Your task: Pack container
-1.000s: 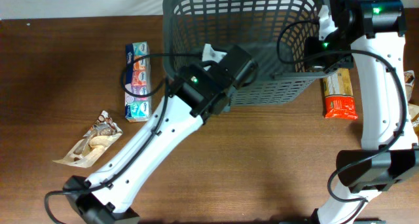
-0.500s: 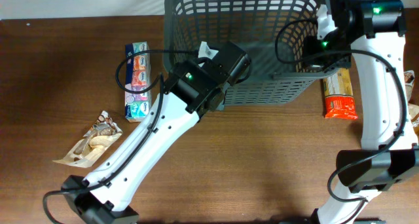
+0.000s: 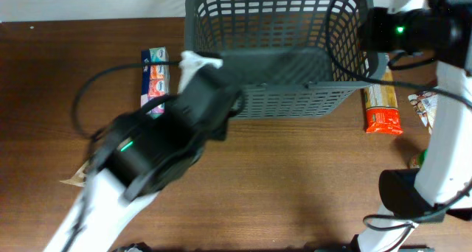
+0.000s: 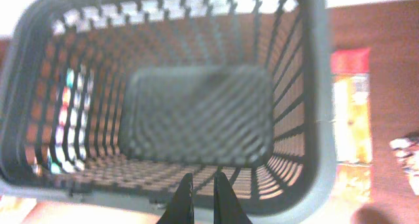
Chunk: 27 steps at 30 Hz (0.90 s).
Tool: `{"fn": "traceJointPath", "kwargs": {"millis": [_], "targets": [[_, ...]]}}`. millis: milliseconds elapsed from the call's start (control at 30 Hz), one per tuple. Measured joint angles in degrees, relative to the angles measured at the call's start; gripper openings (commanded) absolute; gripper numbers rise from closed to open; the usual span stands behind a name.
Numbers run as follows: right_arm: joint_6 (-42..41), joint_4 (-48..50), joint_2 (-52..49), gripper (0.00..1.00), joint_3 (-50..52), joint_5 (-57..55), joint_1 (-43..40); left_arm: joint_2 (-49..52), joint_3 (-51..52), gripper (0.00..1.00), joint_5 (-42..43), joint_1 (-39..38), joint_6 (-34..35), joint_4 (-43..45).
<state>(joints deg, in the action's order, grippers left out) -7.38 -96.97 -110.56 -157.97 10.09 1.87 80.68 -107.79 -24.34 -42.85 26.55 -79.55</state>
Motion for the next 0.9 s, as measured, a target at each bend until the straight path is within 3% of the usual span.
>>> {"fn": "traceJointPath", "kwargs": {"millis": [333,600,900], "targets": [[-8.7,0.2,1.1,0.04,-3.0,-17.9,-7.8,-11.3,0.0,0.02,-4.3,0.0,0.0,-8.8],[-8.3,10.3,0.0,0.04,-3.0,-16.0,-13.2,-13.4,0.0,0.02,-5.1,0.0,0.0,-13.8],[-6.6,13.5,-8.2,0.04,-3.0,-13.4,-13.6,-13.4,0.0,0.01,-5.1,0.0,0.0,-15.4]]}}
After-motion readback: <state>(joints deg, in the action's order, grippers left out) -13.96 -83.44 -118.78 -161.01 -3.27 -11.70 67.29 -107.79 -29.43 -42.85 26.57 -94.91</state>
